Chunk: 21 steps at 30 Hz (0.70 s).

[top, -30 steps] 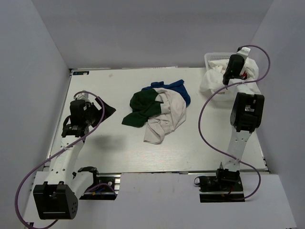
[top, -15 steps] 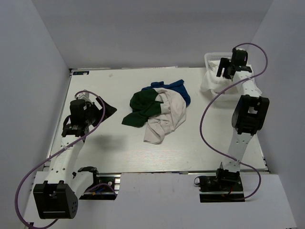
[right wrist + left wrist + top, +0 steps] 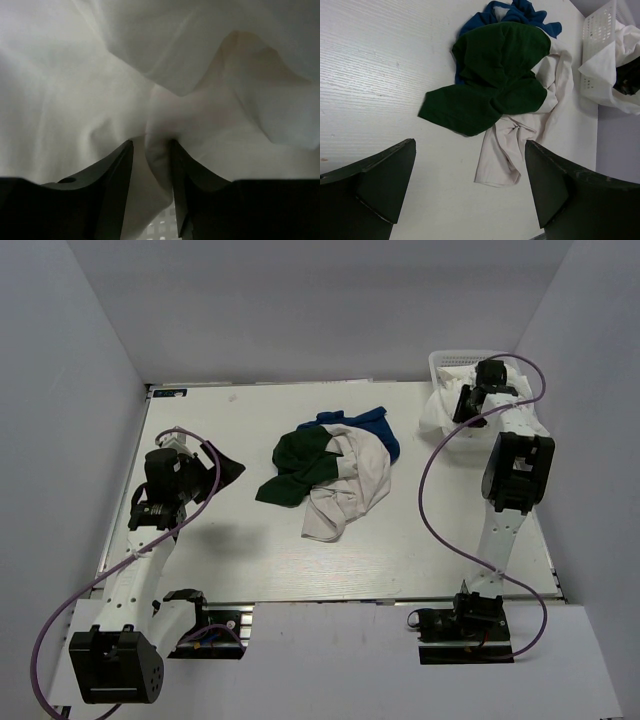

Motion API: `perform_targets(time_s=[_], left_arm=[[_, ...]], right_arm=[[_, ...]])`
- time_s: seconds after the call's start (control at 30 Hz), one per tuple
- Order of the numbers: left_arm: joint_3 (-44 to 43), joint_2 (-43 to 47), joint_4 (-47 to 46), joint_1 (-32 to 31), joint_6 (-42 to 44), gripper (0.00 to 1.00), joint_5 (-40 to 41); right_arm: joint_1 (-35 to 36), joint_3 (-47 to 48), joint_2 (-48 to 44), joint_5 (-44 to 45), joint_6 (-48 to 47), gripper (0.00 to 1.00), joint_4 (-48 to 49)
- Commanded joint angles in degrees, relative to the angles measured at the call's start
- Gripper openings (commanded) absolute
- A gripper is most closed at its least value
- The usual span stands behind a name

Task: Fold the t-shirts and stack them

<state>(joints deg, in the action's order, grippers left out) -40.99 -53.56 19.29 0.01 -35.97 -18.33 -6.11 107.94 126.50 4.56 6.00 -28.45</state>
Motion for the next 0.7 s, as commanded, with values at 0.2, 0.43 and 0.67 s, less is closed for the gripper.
perform_targets(time_s=[0.2,0.43,0.67], left_arm=[[-0.75,1.18,0.66,-0.19,0.63,0.99,1.10],[-0.76,1.18,0.66,-0.19,0.63,0.99,1.63],[-1.28,0.66,1.81,-0.19,0.63,0.99,3.03]], right_arm=[[-1.10,2.97,-0.99,-3.33,3.67,0.00,4.79],[-2.24,6.31,-6.09,6.86,6.91,0.00,11.75],[-5.49,20.73,-0.02,19.63,5.62,0.00,5.95]])
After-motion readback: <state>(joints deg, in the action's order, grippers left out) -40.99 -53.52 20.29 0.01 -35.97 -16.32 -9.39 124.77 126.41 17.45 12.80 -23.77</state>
